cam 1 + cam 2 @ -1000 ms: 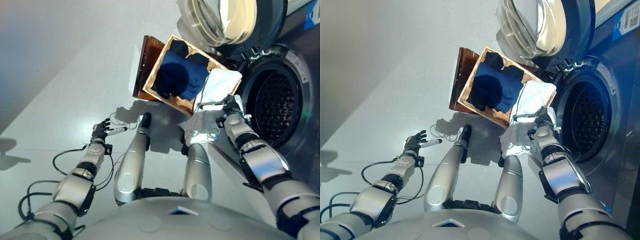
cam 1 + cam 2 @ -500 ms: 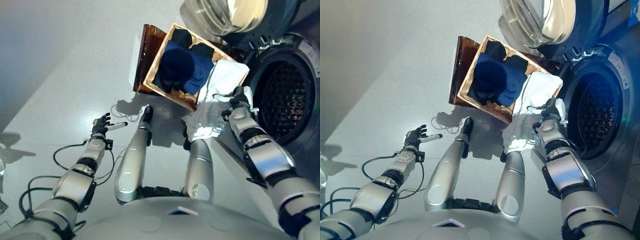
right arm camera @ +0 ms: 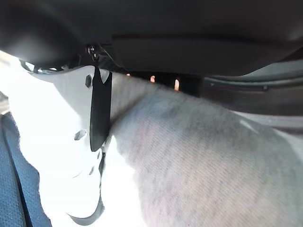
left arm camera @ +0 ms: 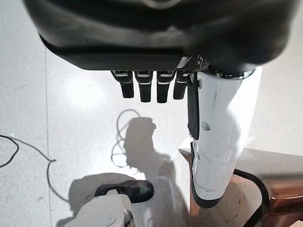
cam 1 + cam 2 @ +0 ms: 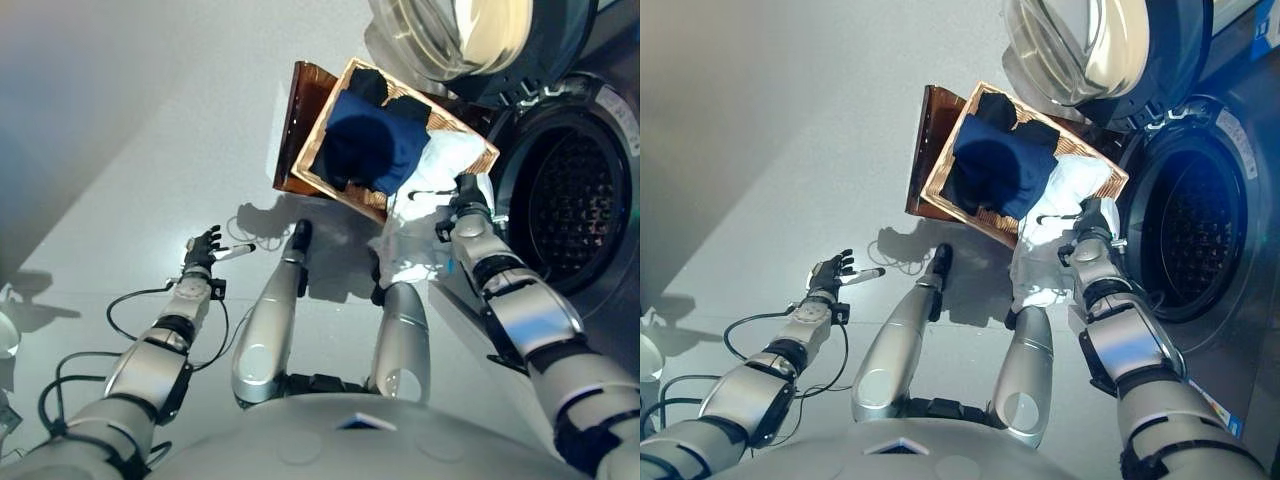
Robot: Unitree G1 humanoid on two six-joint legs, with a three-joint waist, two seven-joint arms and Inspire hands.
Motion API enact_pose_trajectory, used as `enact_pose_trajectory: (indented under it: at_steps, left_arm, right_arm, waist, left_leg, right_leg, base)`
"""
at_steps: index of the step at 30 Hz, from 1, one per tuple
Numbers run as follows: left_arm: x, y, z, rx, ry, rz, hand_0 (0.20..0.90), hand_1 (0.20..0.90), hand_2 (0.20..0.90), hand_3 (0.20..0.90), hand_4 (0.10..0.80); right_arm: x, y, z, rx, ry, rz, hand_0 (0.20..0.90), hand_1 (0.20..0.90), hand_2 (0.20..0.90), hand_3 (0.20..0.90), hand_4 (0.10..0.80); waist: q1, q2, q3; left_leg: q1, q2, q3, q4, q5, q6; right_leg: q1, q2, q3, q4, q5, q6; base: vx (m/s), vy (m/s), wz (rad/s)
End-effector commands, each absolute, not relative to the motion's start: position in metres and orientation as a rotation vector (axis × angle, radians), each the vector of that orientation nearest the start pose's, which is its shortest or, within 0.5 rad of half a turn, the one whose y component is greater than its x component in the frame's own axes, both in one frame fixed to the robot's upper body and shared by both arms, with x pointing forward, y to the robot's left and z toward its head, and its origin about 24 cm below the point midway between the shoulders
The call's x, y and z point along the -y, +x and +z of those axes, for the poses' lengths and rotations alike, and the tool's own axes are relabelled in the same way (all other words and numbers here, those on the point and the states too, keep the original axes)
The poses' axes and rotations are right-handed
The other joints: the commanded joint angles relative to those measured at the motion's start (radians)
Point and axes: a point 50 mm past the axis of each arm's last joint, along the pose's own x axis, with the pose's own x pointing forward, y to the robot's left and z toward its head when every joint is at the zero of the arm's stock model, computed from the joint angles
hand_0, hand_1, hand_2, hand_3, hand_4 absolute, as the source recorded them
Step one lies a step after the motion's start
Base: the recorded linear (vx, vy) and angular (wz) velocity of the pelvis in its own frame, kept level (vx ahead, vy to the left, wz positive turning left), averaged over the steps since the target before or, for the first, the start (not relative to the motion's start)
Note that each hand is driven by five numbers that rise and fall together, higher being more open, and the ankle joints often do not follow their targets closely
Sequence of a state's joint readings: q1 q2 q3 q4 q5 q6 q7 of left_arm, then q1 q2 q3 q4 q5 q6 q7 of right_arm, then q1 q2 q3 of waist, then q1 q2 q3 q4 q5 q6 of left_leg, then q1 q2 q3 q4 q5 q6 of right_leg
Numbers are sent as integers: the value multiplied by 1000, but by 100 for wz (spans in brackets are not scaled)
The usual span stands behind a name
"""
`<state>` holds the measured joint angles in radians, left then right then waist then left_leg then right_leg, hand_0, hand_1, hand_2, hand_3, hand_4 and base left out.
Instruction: Pick up the clothes and place them into the washing machine
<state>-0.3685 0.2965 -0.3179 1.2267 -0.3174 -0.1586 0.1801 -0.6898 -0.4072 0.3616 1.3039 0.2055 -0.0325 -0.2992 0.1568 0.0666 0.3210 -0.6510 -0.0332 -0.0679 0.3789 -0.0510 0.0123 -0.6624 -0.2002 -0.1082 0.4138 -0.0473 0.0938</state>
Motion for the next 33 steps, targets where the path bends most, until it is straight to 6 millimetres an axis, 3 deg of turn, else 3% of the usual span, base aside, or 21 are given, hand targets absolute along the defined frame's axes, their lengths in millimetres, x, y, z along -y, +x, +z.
enact_pose_trajectory:
  at_steps: [1, 11, 12, 13, 14, 17, 20, 27, 33]
  left_arm:
    - [-249, 215, -106, -769, 279, 281, 900, 900, 900, 900, 800]
    - [-243, 211, -108, -736, 228, 311, 900, 900, 900, 900, 800]
    - [-243, 211, -108, -737, 229, 311, 900, 900, 900, 900, 800]
    - [-241, 210, -109, -737, 227, 305, 900, 900, 900, 900, 800]
    - [-235, 204, -113, -747, 219, 293, 900, 900, 900, 900, 800]
    - [-227, 195, -119, -758, 184, 281, 900, 900, 900, 900, 800]
    - [-220, 185, -125, -772, 158, 266, 900, 900, 900, 900, 800]
    - [-204, 177, -131, -787, 111, 226, 900, 900, 900, 900, 800]
    - [-189, 174, -134, -789, 108, 174, 900, 900, 900, 900, 800]
  right_arm:
    - [264, 318, -11, -459, -345, -384, 200, 200, 200, 200, 300]
    - [259, 304, -26, -375, 332, -627, 200, 200, 200, 200, 300]
    - [259, 304, -27, -376, 332, -628, 200, 200, 200, 200, 300]
    - [257, 302, -29, -365, 392, -640, 200, 200, 200, 200, 300]
    - [251, 292, -40, -366, 500, -668, 200, 200, 200, 200, 300]
    - [239, 281, -50, -327, 680, -686, 200, 200, 200, 200, 300]
    - [242, 272, -56, -293, 762, -734, 200, 200, 200, 200, 300]
    - [264, 275, -38, -79, 985, -916, 200, 200, 200, 200, 300]
    - [313, 292, 19, 196, 974, -1035, 200, 200, 200, 200, 300]
  waist:
    - [-4, -2, -70]
    - [-39, 24, -86]
    - [-38, 24, -87]
    - [-43, 31, -81]
    - [-49, 41, -88]
    - [-64, 61, -84]
    - [-71, 79, -88]
    - [-82, 120, -99]
    - [-80, 156, -108]
  left_leg:
    - [11, -62, 42, -56, -20, -5]
    - [34, -52, 69, -45, -37, -6]
    - [34, -51, 70, -45, -38, -6]
    - [23, -50, 81, -49, -3, -2]
    - [37, -48, 84, -41, -40, -6]
    - [39, -43, 100, -36, -41, -6]
    - [38, -36, 110, -34, -40, -6]
    - [42, -35, 117, -47, -39, -7]
    - [45, -32, 128, -79, 1, -9]
  right_leg:
    - [52, 33, 18, -35, -20, -34]
    - [61, 40, 48, -29, -37, -43]
    - [62, 41, 48, -28, -37, -43]
    - [51, 40, 45, -35, -6, -50]
    - [56, 46, 61, -21, -43, -47]
    - [49, 50, 78, -18, -46, -48]
    - [46, 55, 90, -18, -51, -50]
    - [44, 59, 101, -23, -59, -51]
    - [39, 64, 101, -38, -31, -55]
  base:
    - [0, 0, 0]
    - [-17, 21, -14]
    - [-140, 44, -18]
    - [-47, 52, -24]
    - [-73, 71, -19]
    - [-10, 54, -29]
    - [-21, 24, -30]
    - [-3, 6, -5]
    - [-50, -9, -10]
